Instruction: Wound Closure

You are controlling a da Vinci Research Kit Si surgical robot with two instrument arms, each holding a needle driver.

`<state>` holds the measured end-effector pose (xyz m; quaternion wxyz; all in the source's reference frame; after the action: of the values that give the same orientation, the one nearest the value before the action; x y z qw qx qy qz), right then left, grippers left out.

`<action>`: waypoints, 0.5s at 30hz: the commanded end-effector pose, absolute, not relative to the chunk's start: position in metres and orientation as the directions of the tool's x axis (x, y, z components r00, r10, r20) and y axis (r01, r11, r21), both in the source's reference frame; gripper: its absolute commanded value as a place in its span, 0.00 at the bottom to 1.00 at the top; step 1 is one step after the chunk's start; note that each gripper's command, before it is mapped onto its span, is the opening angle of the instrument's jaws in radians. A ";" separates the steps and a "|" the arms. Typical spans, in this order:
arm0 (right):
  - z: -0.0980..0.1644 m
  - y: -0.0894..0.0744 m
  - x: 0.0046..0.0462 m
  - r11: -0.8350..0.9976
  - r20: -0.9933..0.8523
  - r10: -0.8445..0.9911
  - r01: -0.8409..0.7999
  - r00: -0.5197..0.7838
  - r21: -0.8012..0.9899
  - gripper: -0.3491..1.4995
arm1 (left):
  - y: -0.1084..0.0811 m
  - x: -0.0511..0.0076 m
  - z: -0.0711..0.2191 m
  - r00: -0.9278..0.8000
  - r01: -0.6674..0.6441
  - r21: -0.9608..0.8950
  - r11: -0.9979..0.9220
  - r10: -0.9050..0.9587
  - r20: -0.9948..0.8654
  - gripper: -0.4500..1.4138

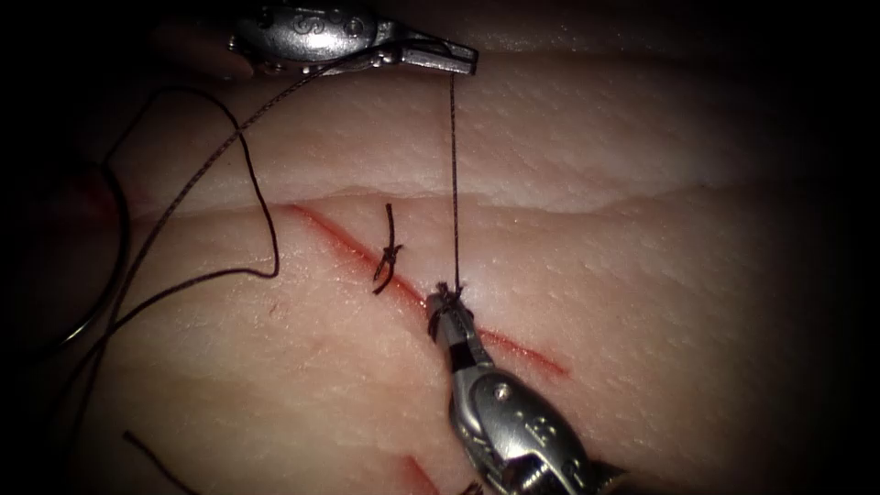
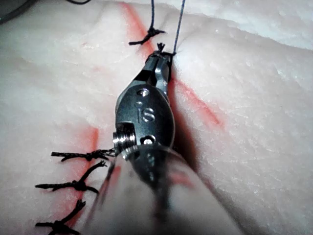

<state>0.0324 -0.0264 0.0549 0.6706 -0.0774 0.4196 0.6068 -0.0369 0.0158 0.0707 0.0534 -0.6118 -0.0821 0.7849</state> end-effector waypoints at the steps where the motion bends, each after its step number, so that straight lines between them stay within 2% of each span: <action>1: 0.055 -0.026 0.0331 0.253 -0.658 0.748 -0.877 -0.090 0.408 0.00 | 0.016 -0.0376 0.071 -0.244 0.014 -0.198 -0.980 0.188 -0.951 0.00; 11: 0.054 -0.028 0.0331 0.261 -0.658 0.749 -0.877 -0.080 0.404 0.00 | 0.017 -0.0372 0.071 -0.250 0.021 -0.204 -0.979 0.192 -0.949 0.00; 15: 0.053 -0.028 0.0323 0.216 -0.610 0.781 -0.860 -0.132 0.462 0.00 | 0.016 -0.0372 0.072 -0.256 0.023 -0.202 -0.979 0.189 -0.948 0.00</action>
<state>0.0314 -0.0280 0.0531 0.6568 -0.0474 0.4173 0.6263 -0.0364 0.0157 0.0711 0.0535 -0.6071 -0.0891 0.7878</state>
